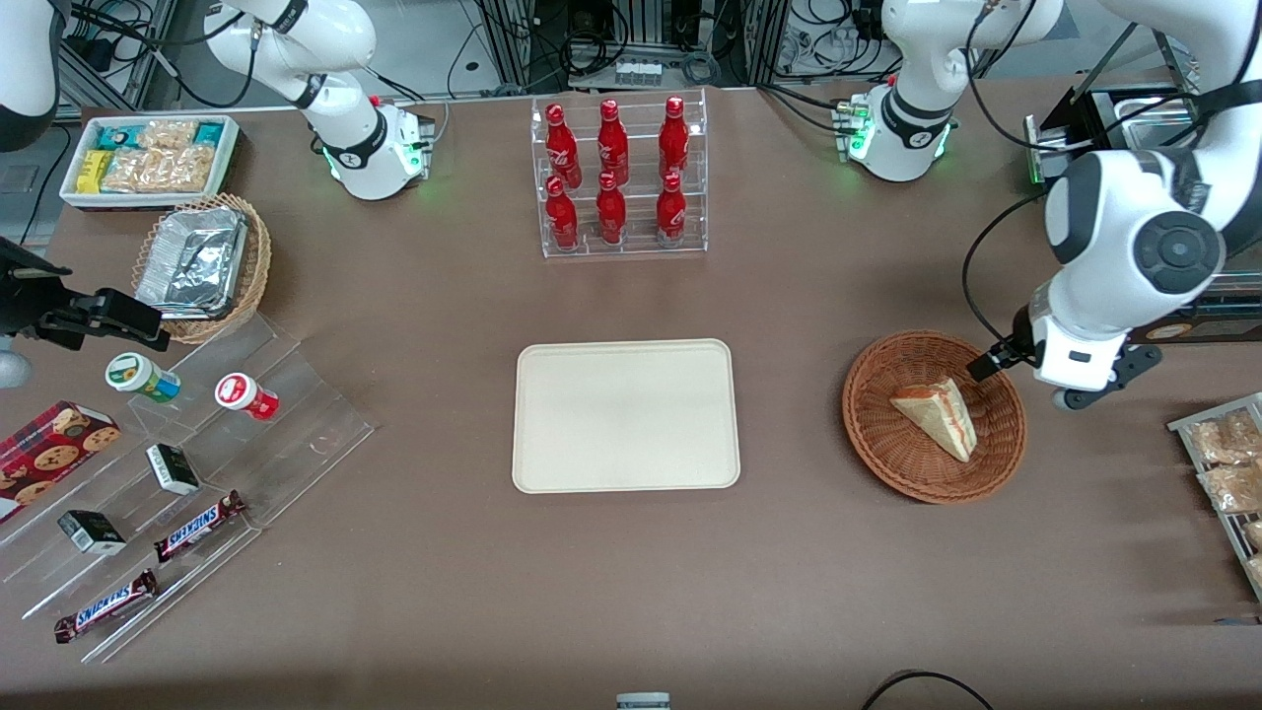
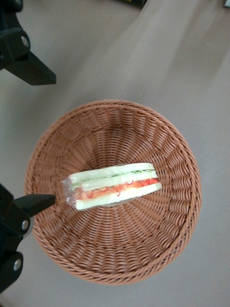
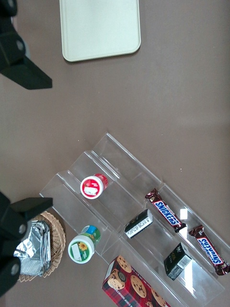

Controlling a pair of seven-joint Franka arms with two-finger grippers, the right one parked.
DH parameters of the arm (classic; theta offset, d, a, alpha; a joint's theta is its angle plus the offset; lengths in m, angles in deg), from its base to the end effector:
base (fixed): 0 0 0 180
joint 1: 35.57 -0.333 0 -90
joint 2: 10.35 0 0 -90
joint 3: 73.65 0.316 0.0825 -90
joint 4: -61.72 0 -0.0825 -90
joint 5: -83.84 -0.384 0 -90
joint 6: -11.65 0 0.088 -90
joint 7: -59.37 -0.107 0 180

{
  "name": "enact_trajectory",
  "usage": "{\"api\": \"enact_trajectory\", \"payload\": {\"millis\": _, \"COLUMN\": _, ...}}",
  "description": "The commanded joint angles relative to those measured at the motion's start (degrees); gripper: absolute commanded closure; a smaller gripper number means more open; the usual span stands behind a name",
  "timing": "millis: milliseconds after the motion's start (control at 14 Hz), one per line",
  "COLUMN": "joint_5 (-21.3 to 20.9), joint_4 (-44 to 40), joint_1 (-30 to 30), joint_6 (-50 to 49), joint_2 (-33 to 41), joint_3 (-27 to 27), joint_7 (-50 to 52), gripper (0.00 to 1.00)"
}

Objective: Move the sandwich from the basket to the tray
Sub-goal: 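Move the left gripper over the wrapped sandwich in the wicker basket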

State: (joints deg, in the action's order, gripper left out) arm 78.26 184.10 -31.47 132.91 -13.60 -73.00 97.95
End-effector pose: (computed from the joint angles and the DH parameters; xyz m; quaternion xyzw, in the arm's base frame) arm 0.5395 -0.0281 0.3740 -0.9596 -0.2756 0.0209 0.0519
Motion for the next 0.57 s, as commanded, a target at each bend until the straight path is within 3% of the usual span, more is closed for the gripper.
{"api": "enact_trajectory", "payload": {"millis": 0, "joint_5": -0.4, "joint_4": 4.9, "joint_1": 0.4, "joint_6": 7.4, "joint_2": 1.9, "joint_3": 0.1, "joint_7": 6.6, "gripper": 0.0}}
{"api": "enact_trajectory", "payload": {"millis": 500, "joint_5": 0.5, "joint_4": 7.5, "joint_1": 2.8, "joint_6": 19.9, "joint_2": -4.2, "joint_3": 0.1, "joint_7": 12.2, "gripper": 0.0}}
